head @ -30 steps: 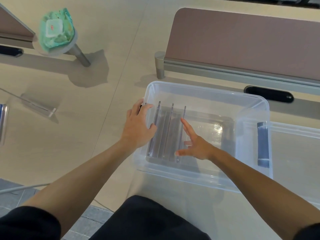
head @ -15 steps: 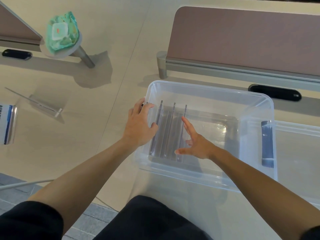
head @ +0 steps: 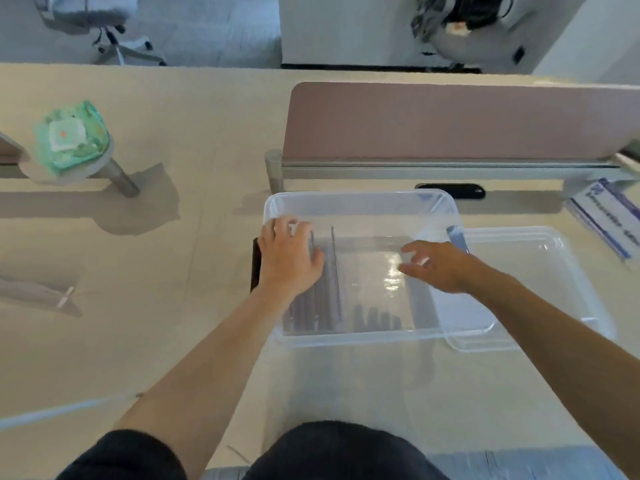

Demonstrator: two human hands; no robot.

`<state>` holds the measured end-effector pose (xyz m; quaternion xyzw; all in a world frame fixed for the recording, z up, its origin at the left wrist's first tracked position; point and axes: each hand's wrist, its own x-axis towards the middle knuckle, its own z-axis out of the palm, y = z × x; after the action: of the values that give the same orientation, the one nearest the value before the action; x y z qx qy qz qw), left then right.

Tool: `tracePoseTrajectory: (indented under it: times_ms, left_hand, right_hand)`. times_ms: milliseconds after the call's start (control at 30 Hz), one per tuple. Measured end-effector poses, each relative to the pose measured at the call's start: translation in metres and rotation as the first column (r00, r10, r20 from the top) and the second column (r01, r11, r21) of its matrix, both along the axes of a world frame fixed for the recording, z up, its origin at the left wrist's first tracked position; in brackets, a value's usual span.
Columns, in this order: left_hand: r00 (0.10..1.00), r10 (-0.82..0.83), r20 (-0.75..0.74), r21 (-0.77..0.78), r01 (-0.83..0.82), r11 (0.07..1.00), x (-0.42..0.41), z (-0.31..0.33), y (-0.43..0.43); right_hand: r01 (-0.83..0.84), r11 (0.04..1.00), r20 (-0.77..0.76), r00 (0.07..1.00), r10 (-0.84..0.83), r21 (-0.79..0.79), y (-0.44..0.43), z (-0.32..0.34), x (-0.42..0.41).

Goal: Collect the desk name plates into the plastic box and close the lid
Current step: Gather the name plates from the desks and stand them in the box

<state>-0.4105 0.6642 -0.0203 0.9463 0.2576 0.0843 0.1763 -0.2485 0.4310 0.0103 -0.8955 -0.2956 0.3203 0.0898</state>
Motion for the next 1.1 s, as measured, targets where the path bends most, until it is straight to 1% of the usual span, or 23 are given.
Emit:
tracePoseTrajectory:
  times_ms: [100, 167, 300, 433, 500, 600, 667, 733, 900, 967, 1100]
  left_hand:
    - [0.983, -0.144, 0.110, -0.094, 0.155, 0.983, 0.020, 0.014, -0.024]
    - [0.963, -0.226, 0.149, -0.132, 0.246, 0.960, 0.029, 0.020, -0.044]
    - [0.911, -0.363, 0.193, -0.223, 0.401, 0.889, 0.049, 0.033, -0.098]
    - [0.842, -0.503, 0.196, -0.243, 0.539, 0.806, 0.071, 0.053, -0.164]
    - [0.812, -0.550, 0.196, -0.258, 0.584, 0.770, 0.082, 0.059, -0.193]
    - [0.780, -0.601, 0.174, -0.256, 0.626, 0.737, 0.100, 0.064, -0.239]
    - [0.758, -0.635, 0.146, -0.236, 0.650, 0.722, 0.112, 0.068, -0.275]
    - [0.743, -0.657, 0.126, -0.204, 0.668, 0.716, 0.123, 0.070, -0.317]
    - [0.729, -0.683, 0.049, -0.205, 0.676, 0.707, 0.144, 0.071, -0.393]
    - [0.740, -0.672, 0.036, -0.210, 0.663, 0.719, 0.151, 0.071, -0.413]
    - [0.788, -0.615, -0.008, -0.207, 0.601, 0.772, 0.168, 0.067, -0.443]
  right_hand:
    - [0.131, 0.988, 0.098, 0.988, -0.123, -0.082, -0.049, 0.039, -0.024]
    - [0.214, 0.973, 0.141, 0.970, -0.200, -0.088, -0.080, 0.057, -0.040]
    - [0.359, 0.933, 0.200, 0.917, -0.346, -0.034, -0.139, 0.083, -0.066]
    - [0.474, 0.880, 0.242, 0.850, -0.467, 0.031, -0.201, 0.097, -0.084]
    - [0.530, 0.845, 0.282, 0.803, -0.526, 0.068, -0.234, 0.099, -0.088]
    - [0.614, 0.778, 0.326, 0.714, -0.620, 0.135, -0.291, 0.097, -0.092]
    - [0.641, 0.751, 0.331, 0.682, -0.652, 0.159, -0.332, 0.093, -0.091]
    - [0.649, 0.740, 0.324, 0.671, -0.667, 0.178, -0.375, 0.091, -0.087]
    - [0.651, 0.725, 0.309, 0.658, -0.686, 0.224, -0.465, 0.091, -0.070]
    - [0.657, 0.717, 0.300, 0.653, -0.695, 0.232, -0.495, 0.090, -0.061]
    - [0.661, 0.708, 0.274, 0.653, -0.706, 0.248, -0.537, 0.083, -0.041]
